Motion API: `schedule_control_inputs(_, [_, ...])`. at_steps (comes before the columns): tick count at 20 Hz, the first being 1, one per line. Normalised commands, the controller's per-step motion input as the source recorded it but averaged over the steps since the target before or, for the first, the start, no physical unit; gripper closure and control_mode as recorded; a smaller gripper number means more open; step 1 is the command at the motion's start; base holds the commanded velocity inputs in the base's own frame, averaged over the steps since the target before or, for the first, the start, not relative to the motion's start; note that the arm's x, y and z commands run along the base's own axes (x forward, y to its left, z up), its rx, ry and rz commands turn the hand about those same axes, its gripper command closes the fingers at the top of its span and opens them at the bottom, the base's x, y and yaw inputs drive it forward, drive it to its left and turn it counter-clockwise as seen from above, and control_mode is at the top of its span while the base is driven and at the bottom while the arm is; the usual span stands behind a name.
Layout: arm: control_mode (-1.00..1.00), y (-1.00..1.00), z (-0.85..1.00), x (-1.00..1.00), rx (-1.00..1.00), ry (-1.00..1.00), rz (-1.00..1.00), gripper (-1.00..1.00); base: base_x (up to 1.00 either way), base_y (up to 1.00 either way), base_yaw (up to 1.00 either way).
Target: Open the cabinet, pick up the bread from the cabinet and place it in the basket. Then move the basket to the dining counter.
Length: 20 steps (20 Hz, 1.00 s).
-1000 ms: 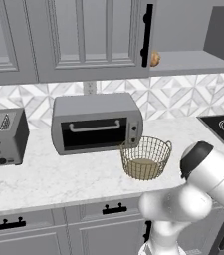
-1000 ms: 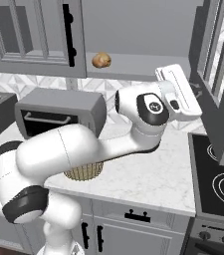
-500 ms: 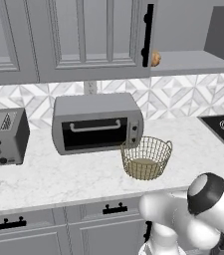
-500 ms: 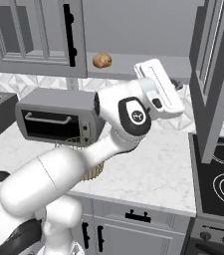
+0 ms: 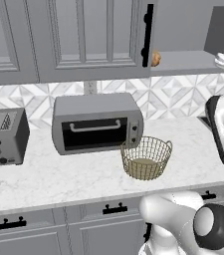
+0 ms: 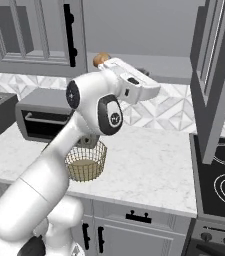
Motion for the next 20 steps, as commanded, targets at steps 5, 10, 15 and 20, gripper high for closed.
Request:
schedule_control_inputs(5, [-1.0, 0.48, 0.5, -0.3, 0.1, 0.45, 0.35, 1.0, 0.0, 0.0, 0.0])
schedule_control_inputs(10, [-1.0, 0.62, 0.2, -0.3, 0.1, 0.21, 0.19, 1.0, 0.0, 0.0, 0.0])
schedule_control_inputs(15, [-1.0, 0.91, 0.0, -0.03, -0.03, 0.0, 0.05, 1.0, 0.0, 0.0, 0.0])
schedule_control_inputs(20, [-1.0, 0.79, 0.0, 0.3, -0.06, 0.04, 0.0, -1.0, 0.0, 0.0, 0.0])
